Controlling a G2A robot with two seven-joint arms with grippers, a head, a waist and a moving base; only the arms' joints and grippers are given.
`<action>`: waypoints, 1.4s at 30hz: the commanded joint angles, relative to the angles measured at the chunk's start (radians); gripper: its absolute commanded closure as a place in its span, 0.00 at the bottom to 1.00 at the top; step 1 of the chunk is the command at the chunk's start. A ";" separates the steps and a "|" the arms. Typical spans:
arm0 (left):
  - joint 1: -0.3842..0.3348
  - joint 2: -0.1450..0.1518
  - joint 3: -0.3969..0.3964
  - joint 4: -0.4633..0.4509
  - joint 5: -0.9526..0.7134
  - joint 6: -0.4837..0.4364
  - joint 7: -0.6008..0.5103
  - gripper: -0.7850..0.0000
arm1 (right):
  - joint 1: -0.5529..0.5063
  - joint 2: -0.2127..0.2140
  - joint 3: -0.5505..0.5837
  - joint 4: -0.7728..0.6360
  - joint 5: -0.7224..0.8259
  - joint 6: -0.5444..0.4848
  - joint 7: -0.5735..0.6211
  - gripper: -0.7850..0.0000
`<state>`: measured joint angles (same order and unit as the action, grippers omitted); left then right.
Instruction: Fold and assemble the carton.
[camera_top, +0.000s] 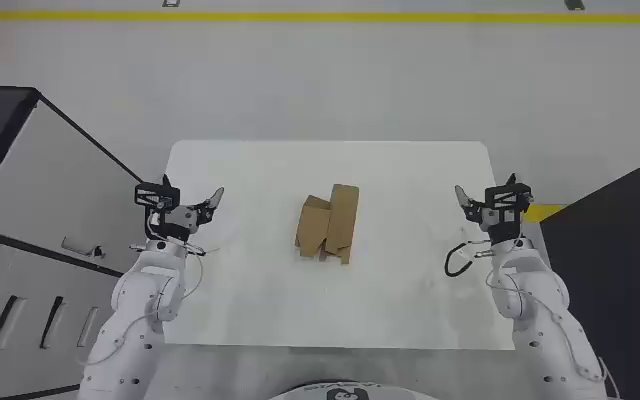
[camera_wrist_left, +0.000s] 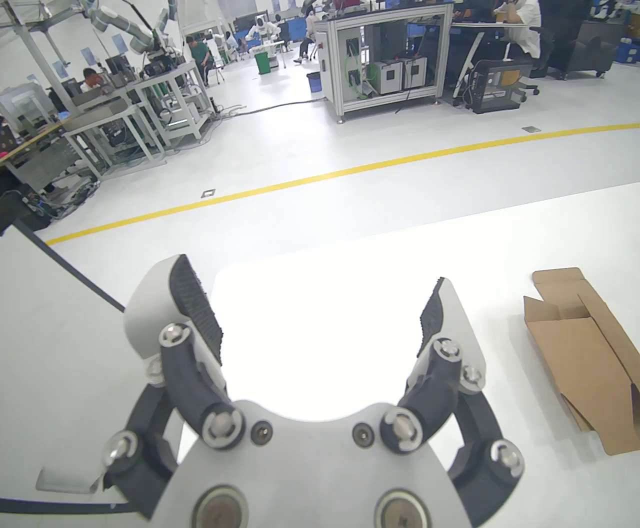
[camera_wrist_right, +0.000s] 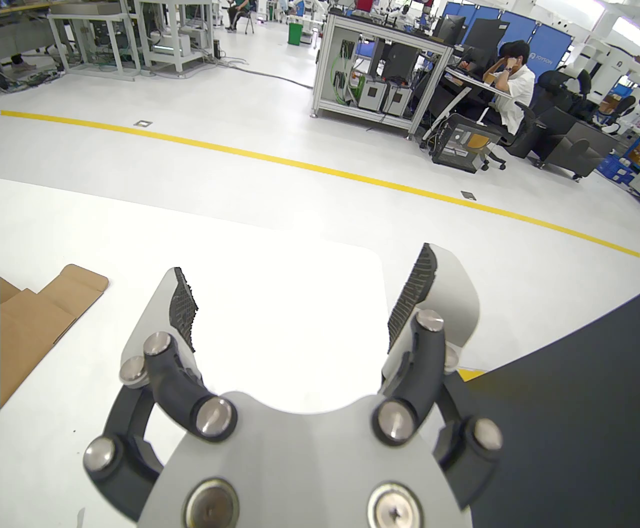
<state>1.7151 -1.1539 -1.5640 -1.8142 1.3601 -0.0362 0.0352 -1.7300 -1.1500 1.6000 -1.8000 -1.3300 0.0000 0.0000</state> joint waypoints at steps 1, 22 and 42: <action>-0.005 -0.002 0.023 -0.008 0.021 -0.004 0.007 0.00 | 0.000 0.000 0.000 0.000 0.000 0.000 0.000 0.00; -0.046 -0.006 0.209 -0.059 0.308 -0.111 -0.045 0.00 | 0.000 0.000 0.000 0.000 0.000 0.000 0.000 0.00; -0.082 -0.001 0.378 -0.093 0.725 -0.257 -0.211 0.00 | 0.000 0.000 0.000 0.000 0.000 0.000 0.000 0.00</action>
<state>1.6388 -1.1534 -1.1967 -1.9078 2.0582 -0.3042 -0.1561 -1.7300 -1.1500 1.6000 -1.8000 -1.3300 0.0000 0.0000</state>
